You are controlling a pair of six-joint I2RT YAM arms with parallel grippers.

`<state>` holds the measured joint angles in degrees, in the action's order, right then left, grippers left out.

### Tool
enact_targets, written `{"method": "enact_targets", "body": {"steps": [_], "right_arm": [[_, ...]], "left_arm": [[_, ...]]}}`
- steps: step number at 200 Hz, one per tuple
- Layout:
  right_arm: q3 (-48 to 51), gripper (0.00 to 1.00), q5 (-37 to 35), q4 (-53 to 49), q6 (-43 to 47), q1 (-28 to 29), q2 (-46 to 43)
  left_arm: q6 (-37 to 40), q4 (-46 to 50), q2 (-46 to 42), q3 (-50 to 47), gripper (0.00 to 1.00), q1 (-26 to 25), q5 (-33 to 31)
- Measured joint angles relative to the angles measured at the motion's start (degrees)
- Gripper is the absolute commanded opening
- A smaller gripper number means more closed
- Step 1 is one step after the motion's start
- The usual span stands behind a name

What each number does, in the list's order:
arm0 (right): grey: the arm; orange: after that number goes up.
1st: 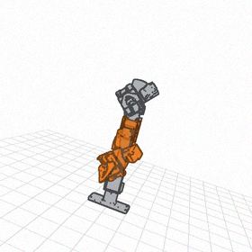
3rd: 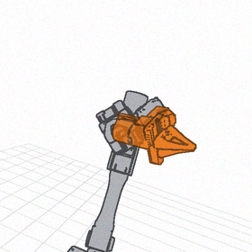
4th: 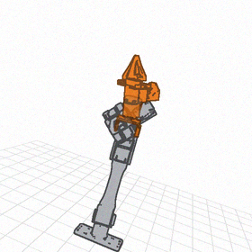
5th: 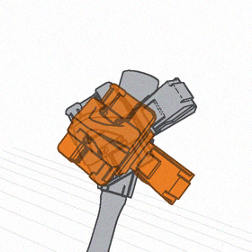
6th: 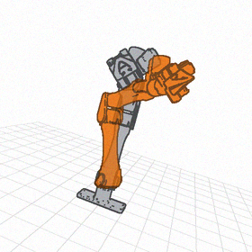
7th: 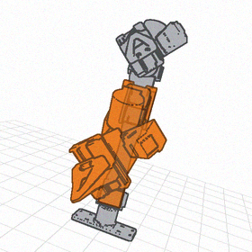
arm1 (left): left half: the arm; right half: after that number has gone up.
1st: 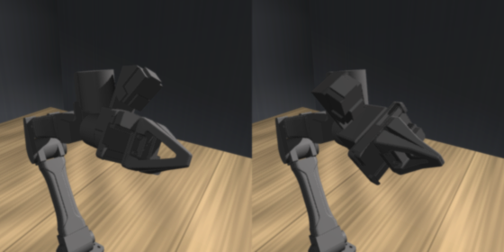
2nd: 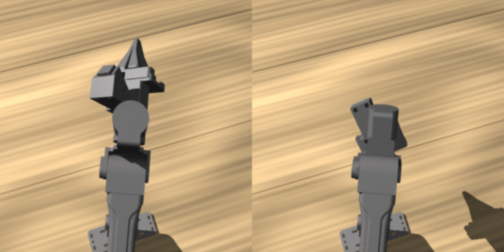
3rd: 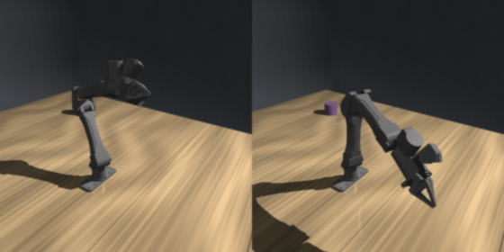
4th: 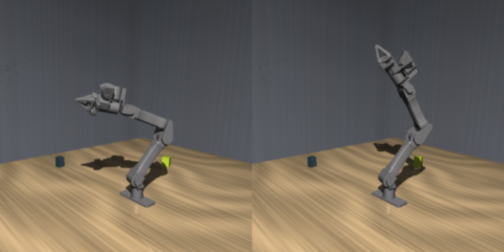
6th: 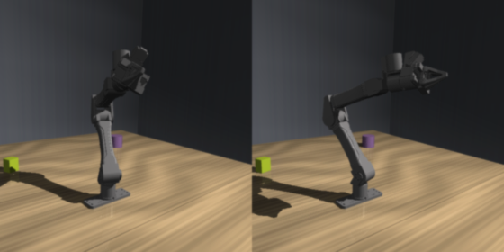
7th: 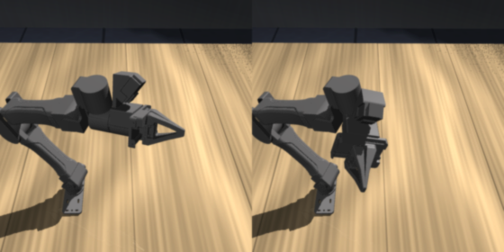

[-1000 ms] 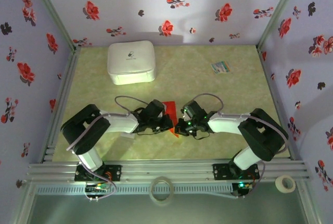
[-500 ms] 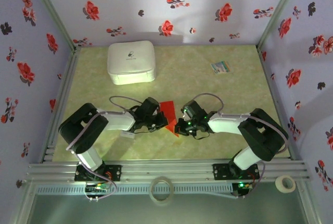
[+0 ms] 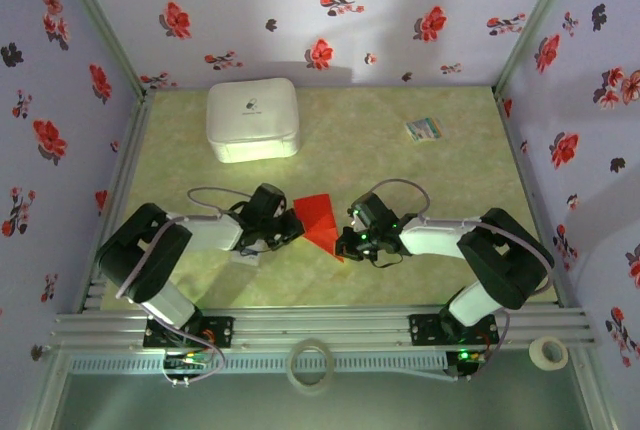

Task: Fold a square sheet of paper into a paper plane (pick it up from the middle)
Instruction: Third fold the triangle at the center of the table.

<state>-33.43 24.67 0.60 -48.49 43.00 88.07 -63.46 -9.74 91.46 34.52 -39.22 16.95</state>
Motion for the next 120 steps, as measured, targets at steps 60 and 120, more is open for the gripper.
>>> {"method": "enact_targets", "body": {"steps": [60,120], "right_arm": [[0.2,0.0,0.0,0.4,0.0,0.0,0.0],[0.2,0.0,0.0,0.4,0.0,0.0,0.0]], "left_arm": [[1.0,2.9,-4.9,-0.9,0.0,1.4,-2.0],[1.3,0.0,-4.9,0.0,0.0,-3.2,-1.3]]}}
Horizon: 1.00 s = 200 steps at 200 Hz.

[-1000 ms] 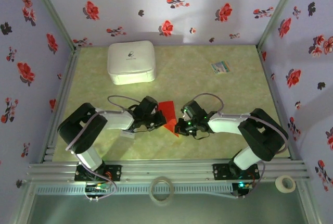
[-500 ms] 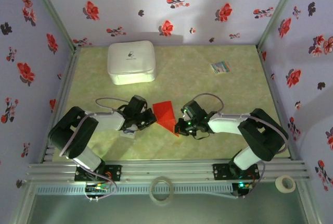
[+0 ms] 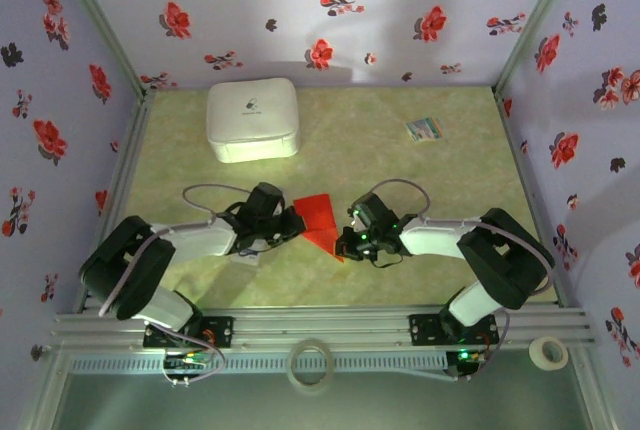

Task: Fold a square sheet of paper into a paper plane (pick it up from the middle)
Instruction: Third fold the triangle at the center of the table.

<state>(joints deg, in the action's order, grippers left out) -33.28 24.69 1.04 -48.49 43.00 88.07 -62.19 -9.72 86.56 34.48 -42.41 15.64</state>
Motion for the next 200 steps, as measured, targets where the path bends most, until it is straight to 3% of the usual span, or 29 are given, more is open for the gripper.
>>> {"method": "enact_targets", "body": {"steps": [56,126,159,200], "right_arm": [[0.0,0.0,0.1,0.0,0.0,0.0,0.0],[-2.5,0.0,2.5,-0.9,0.8,0.5,-1.0],[-7.6,0.01,2.9,-0.7,2.0,1.3,3.8],[-7.3,0.02,2.4,-1.4,3.1,1.3,6.7]], "left_arm": [[0.0,-3.6,8.4,2.0,0.0,-2.6,1.8],[0.8,-3.0,9.1,3.1,0.0,-2.6,1.7],[1.1,-2.6,9.1,3.3,0.0,-2.6,1.7],[1.1,-2.6,9.1,3.3,0.0,-2.6,1.7]]}}
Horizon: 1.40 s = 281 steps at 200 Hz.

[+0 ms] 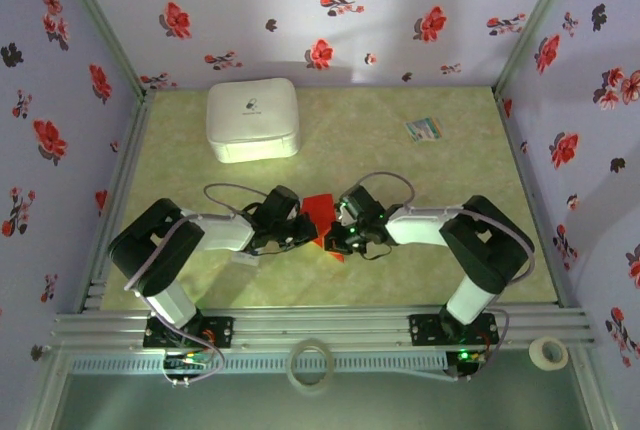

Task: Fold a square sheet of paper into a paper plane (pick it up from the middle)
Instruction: Third fold the triangle at the center of the table.

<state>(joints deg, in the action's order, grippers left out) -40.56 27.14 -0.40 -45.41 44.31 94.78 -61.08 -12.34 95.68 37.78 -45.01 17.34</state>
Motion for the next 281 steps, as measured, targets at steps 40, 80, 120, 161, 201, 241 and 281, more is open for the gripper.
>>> {"method": "enact_targets", "body": {"steps": [40,80,120,161,201,241,281], "right_arm": [[4.4,0.05,0.1,0.5,0.4,0.0,-4.1],[8.9,0.05,0.1,0.5,0.4,-0.2,-8.5],[11.4,0.05,0.1,0.8,0.4,-0.9,-11.0],[13.9,0.08,-1.5,-1.3,0.1,-3.1,-17.0],[13.9,0.21,-6.9,-5.2,0.2,-4.3,-24.5],[13.4,0.34,-9.5,-6.8,0.2,-4.3,-24.7],[9.5,0.41,-9.4,-6.2,0.4,-4.3,-19.8]], "left_arm": [[0.2,0.0,0.1,0.0,0.0,0.1,0.0],[0.2,0.0,0.1,0.0,0.0,0.3,0.2],[0.2,0.0,0.1,0.0,0.0,0.4,0.3],[-0.7,-1.5,0.1,-0.7,0.0,0.4,0.3],[-5.4,-5.7,0.0,-2.3,0.0,-0.8,-1.2],[-8.9,-5.8,-0.5,-2.3,0.07,-4.5,-5.7],[-7.5,0.8,-8.2,-2.3,0.27,-5.3,-10.4]]}}
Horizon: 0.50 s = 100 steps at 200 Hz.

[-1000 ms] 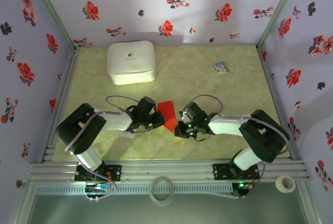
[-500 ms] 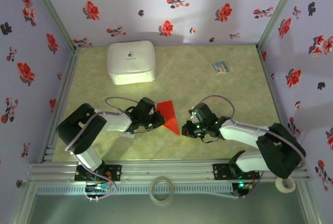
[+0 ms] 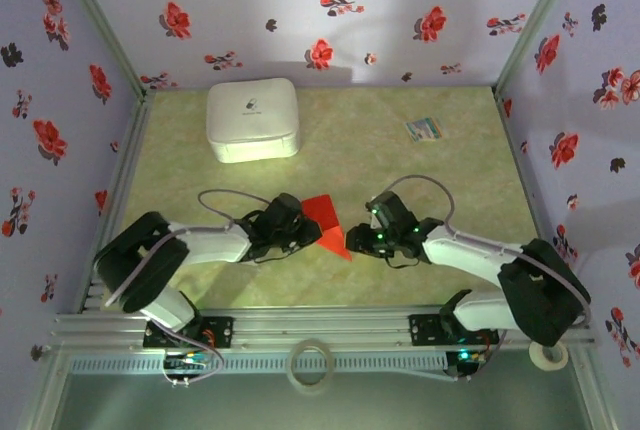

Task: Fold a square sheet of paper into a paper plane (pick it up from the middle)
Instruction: Third fold the triangle at the center of the table.

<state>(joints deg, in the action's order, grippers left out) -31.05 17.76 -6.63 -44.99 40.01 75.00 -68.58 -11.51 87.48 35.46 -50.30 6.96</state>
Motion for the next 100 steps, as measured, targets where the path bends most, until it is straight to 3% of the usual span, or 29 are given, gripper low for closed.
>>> {"method": "enact_targets", "body": {"steps": [45,100], "right_arm": [[-5.9,0.42,0.0,0.8,1.7,0.0,6.4],[-8.7,0.36,0.0,0.7,3.0,0.0,10.4]], "left_arm": [[3.9,4.8,-6.6,0.0,0.35,3.3,-1.3],[5.6,2.9,-6.5,-3.3,0.41,9.2,5.0]]}}
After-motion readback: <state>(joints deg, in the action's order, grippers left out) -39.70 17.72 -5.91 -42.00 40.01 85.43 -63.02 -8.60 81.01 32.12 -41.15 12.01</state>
